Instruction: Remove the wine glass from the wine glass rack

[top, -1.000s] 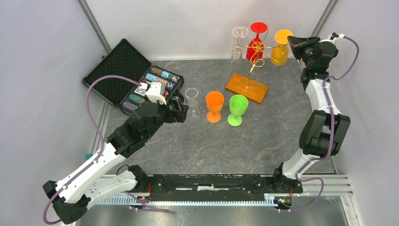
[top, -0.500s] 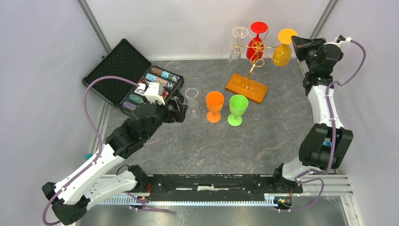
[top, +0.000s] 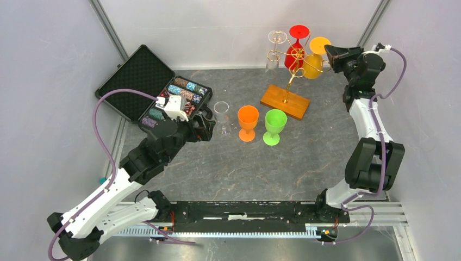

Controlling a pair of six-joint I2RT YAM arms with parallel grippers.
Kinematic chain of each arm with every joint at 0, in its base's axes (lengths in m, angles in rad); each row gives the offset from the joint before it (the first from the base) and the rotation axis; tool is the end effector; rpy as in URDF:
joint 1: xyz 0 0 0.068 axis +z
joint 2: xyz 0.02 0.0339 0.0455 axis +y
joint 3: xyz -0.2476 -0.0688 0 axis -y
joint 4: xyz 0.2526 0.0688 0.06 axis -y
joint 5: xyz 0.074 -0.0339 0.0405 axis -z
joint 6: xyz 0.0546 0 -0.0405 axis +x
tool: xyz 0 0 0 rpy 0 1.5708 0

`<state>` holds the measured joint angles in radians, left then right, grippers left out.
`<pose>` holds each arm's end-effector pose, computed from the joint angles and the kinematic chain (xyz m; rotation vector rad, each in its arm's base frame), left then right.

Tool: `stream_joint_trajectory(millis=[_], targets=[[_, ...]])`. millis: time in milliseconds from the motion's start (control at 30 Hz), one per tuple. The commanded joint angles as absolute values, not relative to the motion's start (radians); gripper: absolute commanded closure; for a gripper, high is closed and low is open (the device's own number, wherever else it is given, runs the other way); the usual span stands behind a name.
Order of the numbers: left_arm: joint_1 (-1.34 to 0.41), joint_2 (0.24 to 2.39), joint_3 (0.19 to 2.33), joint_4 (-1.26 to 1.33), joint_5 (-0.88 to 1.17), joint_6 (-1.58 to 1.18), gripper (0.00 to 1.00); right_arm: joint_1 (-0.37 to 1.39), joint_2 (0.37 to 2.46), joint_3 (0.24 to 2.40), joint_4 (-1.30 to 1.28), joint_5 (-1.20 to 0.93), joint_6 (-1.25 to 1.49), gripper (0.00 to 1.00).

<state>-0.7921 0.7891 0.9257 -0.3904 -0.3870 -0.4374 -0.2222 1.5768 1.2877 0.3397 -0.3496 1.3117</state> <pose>0.1609 -0.1337 0.3518 0.0494 1.8356 -0.5195 0.4000 -0.0712 0.3529 0.9003 1.3644 1.1188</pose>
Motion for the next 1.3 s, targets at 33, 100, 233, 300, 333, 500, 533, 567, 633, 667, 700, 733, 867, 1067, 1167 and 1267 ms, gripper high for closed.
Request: stream_joint_trajectory(millis=[33, 100, 233, 300, 333, 500, 533, 567, 633, 667, 700, 733, 867, 1067, 1167, 1267], targets=[[-0.792, 0.778, 0.916, -0.375, -0.402, -0.470, 0.00, -0.207, 1.607, 1.327, 0.473, -0.371, 1.352, 1.00], [-0.792, 0.777, 0.914, -0.375, -0.405, -0.468, 0.00, -0.207, 1.620, 1.331, 0.509, -0.360, 1.365, 1.00], [-0.792, 0.777, 0.916, -0.377, -0.410, -0.465, 0.00, -0.207, 1.646, 1.340, 0.586, -0.343, 1.384, 1.00], [-0.792, 0.776, 0.916, -0.377, -0.411, -0.464, 0.00, -0.207, 1.661, 1.350, 0.610, -0.341, 1.392, 1.00], [-0.792, 0.776, 0.916, -0.377, -0.411, -0.464, 0.00, -0.206, 1.669, 1.356, 0.618, -0.343, 1.396, 1.00], [-0.792, 0.780, 0.916, -0.376, -0.410, -0.468, 0.00, -0.207, 1.696, 1.371, 0.653, -0.345, 1.418, 1.00], [-0.792, 0.782, 0.916, -0.376, -0.408, -0.469, 0.00, -0.206, 1.702, 1.374, 0.659, -0.344, 1.424, 1.00], [-0.792, 0.782, 0.917, -0.376, -0.408, -0.469, 0.00, -0.208, 1.707, 1.377, 0.667, -0.343, 1.428, 1.00], [-0.792, 0.782, 0.917, -0.376, -0.407, -0.469, 0.00, -0.207, 1.718, 1.383, 0.675, -0.334, 1.432, 1.00], [-0.792, 0.780, 0.916, -0.377, -0.407, -0.469, 0.00, -0.207, 1.722, 1.391, 0.675, -0.327, 1.431, 1.00], [-0.792, 0.781, 0.916, -0.377, -0.407, -0.469, 0.00, -0.209, 1.726, 1.397, 0.678, -0.319, 1.429, 1.00], [-0.792, 0.779, 0.916, -0.377, -0.408, -0.469, 0.00, -0.211, 1.729, 1.401, 0.681, -0.310, 1.426, 1.00], [-0.792, 0.775, 0.916, -0.379, -0.408, -0.469, 0.00, -0.221, 1.729, 1.419, 0.684, -0.259, 1.387, 1.00], [-0.792, 0.773, 0.914, -0.379, -0.409, -0.466, 0.00, -0.236, 1.698, 1.413, 0.681, -0.181, 1.325, 1.00], [-0.792, 0.769, 0.913, -0.377, -0.408, -0.466, 0.00, -0.238, 1.656, 1.382, 0.671, -0.125, 1.277, 1.00], [-0.791, 0.764, 0.910, -0.377, -0.409, -0.462, 0.00, -0.238, 1.594, 1.338, 0.653, -0.053, 1.211, 1.00]])
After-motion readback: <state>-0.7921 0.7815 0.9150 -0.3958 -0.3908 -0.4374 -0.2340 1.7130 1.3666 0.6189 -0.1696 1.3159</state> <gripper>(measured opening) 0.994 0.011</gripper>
